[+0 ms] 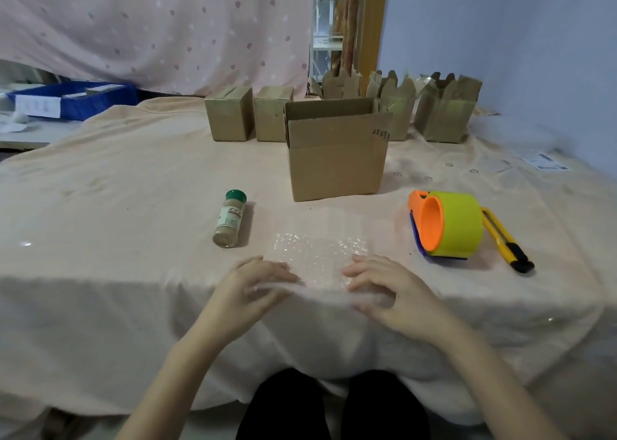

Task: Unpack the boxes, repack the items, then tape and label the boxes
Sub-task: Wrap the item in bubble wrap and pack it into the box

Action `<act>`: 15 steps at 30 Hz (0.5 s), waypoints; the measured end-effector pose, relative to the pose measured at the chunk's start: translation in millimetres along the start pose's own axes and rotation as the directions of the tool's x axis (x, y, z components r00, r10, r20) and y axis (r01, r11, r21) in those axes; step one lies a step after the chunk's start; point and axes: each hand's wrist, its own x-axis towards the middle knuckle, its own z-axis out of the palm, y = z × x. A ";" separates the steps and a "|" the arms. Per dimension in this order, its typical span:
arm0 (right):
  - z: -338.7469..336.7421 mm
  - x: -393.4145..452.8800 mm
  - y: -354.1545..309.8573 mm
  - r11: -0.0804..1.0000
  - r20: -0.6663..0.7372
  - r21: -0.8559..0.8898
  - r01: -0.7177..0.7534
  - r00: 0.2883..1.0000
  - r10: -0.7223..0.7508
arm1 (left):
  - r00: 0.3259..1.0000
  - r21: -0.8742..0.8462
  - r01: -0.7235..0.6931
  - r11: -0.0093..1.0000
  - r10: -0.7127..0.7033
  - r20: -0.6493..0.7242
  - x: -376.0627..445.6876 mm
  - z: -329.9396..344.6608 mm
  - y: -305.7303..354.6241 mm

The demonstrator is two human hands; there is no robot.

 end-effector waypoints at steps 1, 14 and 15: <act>2.3 0.6 -2.0 0.997 -0.025 0.038 -0.062 0.998 0.063 | 0.997 -0.061 0.063 0.996 -0.065 -0.040 0.6 1.8 3.2; 29.4 24.6 -28.1 0.875 -0.470 0.134 -0.465 0.747 0.470 | 0.768 0.006 0.514 0.858 -0.458 -0.447 30.1 36.1 25.9; 31.8 25.3 -27.8 0.870 -0.488 0.108 -0.480 0.737 0.467 | 0.761 0.025 0.526 0.850 -0.457 -0.460 30.4 37.5 27.5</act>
